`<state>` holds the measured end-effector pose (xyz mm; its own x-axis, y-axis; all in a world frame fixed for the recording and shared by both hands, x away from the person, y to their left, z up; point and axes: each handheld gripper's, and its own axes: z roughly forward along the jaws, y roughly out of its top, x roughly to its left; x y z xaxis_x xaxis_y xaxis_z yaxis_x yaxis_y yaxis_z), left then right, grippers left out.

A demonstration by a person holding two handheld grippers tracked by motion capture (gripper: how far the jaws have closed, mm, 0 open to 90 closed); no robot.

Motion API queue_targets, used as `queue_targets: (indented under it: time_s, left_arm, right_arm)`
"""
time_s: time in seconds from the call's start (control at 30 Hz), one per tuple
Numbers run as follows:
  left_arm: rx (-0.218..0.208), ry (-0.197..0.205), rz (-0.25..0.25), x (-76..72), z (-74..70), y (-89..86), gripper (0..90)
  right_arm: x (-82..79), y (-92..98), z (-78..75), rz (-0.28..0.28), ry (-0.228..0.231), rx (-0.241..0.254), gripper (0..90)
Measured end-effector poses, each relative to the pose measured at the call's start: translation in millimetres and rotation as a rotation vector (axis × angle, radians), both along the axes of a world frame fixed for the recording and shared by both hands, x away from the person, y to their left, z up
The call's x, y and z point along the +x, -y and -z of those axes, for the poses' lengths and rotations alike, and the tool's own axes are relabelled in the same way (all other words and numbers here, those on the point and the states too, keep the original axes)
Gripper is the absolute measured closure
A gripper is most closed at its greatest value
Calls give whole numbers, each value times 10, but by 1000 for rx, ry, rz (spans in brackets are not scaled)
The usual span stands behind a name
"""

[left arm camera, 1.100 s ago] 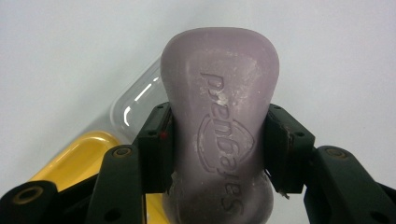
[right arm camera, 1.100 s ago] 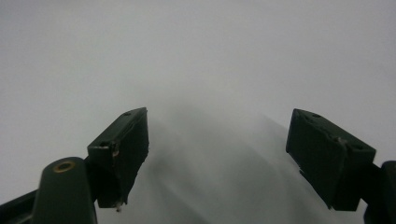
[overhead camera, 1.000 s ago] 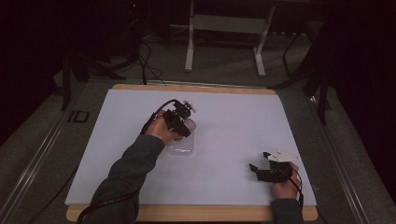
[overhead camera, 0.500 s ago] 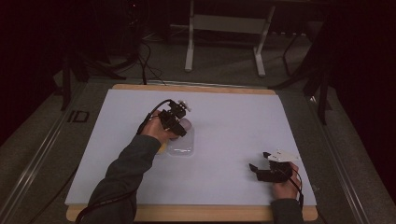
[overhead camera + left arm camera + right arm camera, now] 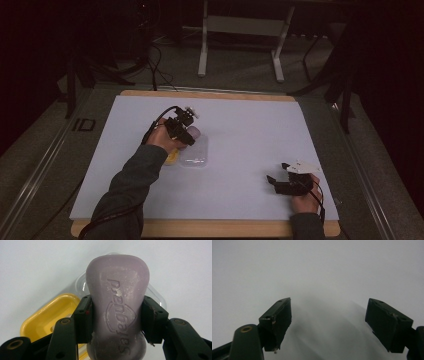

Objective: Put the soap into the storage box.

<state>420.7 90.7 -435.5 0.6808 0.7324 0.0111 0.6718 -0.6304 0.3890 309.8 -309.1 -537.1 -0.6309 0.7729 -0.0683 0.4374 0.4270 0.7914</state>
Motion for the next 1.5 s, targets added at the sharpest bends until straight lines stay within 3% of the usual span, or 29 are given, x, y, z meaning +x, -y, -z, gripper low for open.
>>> queue_targets:
  time_s: [0.5, 1.5]
  left_arm:
    - [-3, -13, -29, -3, 63, -122, 500]
    - [-36, -9, -78, -9, 38, -364, 500]
  right_arm:
    - [0, -2, 0, -1, 0, -1, 208]
    - [2, -3, 2, -3, -1, -2, 208]
